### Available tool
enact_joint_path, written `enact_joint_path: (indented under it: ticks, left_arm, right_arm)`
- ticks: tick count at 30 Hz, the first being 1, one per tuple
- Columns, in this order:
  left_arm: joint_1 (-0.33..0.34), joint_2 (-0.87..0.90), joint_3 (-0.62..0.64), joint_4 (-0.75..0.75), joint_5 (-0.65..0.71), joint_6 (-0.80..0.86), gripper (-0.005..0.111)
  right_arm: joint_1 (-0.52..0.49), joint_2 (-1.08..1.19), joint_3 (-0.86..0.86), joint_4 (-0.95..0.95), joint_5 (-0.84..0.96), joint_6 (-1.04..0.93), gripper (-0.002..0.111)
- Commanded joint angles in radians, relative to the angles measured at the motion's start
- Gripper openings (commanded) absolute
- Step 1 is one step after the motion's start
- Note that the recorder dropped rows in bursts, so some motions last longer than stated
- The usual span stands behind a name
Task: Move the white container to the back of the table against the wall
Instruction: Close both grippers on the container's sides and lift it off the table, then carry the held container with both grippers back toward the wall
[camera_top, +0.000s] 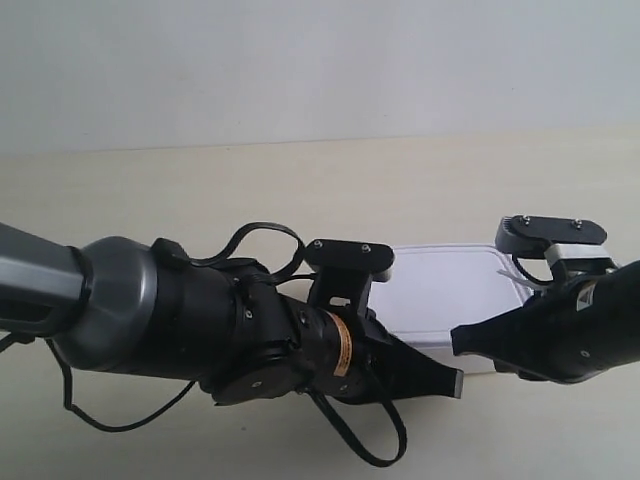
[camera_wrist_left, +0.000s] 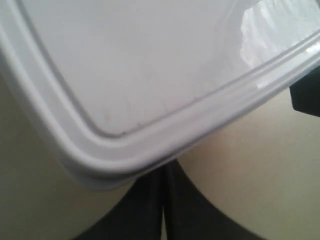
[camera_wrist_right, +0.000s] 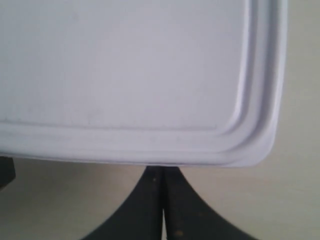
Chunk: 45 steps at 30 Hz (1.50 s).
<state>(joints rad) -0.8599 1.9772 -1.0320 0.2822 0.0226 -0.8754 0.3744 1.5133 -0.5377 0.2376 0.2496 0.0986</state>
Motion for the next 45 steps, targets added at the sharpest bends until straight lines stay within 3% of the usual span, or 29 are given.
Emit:
enact_joint_path:
  ticks: [1, 18, 24, 34, 45]
  left_arm:
    - [0.01, 0.016, -0.037, 0.008, 0.007, 0.007, 0.0]
    - [0.124, 0.071, -0.08, 0.026, -0.003, 0.059, 0.0]
    - [0.142, 0.095, -0.159, 0.026, 0.008, 0.121, 0.0]
    - [0.235, 0.209, -0.319, 0.029, 0.072, 0.166, 0.0]
    - [0.273, 0.289, -0.462, 0.029, 0.086, 0.197, 0.0]
  right_arm:
    - [0.001, 0.024, -0.047, -0.011, 0.005, -0.01, 0.0]
    - [0.001, 0.209, -0.231, -0.013, -0.01, -0.029, 0.0]
    - [-0.002, 0.318, -0.349, -0.031, -0.011, -0.029, 0.0]
    - [-0.054, 0.464, -0.574, -0.056, 0.044, -0.029, 0.0]
    - [-0.089, 0.589, -0.749, -0.055, 0.091, -0.07, 0.0]
